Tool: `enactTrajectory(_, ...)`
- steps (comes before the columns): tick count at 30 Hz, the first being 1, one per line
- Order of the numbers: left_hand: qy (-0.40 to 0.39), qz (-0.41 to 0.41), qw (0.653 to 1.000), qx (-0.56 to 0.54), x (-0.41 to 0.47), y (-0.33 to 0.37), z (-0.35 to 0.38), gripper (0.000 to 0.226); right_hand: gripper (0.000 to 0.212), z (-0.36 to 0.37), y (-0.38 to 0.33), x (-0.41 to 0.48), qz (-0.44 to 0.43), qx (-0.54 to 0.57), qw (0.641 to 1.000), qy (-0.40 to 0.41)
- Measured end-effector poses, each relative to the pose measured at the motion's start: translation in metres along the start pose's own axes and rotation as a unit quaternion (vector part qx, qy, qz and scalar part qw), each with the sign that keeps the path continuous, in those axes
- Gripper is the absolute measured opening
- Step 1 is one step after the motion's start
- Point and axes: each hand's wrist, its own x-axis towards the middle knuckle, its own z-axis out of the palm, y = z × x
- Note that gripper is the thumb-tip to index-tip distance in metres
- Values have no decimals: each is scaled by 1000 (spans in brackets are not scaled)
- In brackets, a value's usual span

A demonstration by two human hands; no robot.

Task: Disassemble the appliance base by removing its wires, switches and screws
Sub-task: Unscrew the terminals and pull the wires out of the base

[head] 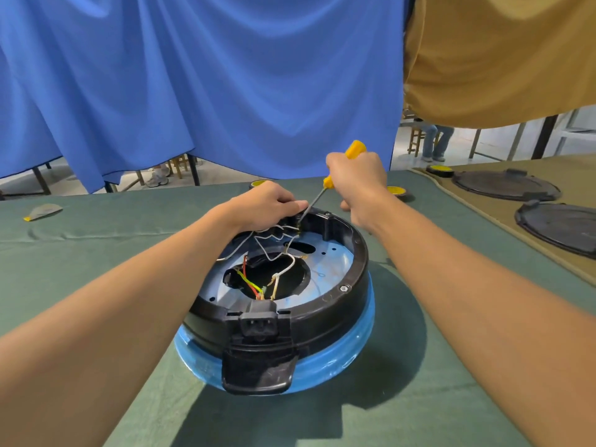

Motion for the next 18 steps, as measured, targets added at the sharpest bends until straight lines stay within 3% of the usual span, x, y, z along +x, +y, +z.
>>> enactTrajectory(4,-6,-8,1000,-7,-2,0,1,45,28,-11,23,-13,24,84,996,36)
enactTrajectory(8,-5,-15,1000,-8,-2,2,0,45,16,-13,24,-17,9,83,995,46)
enactTrajectory(12,-9,-23,1000,-14,-3,2,1,44,30,-13,26,-15,12,70,997,36)
enactTrajectory(18,-9,-26,1000,-11,-4,4,0,47,6,-13,20,-11,37,70,997,-3)
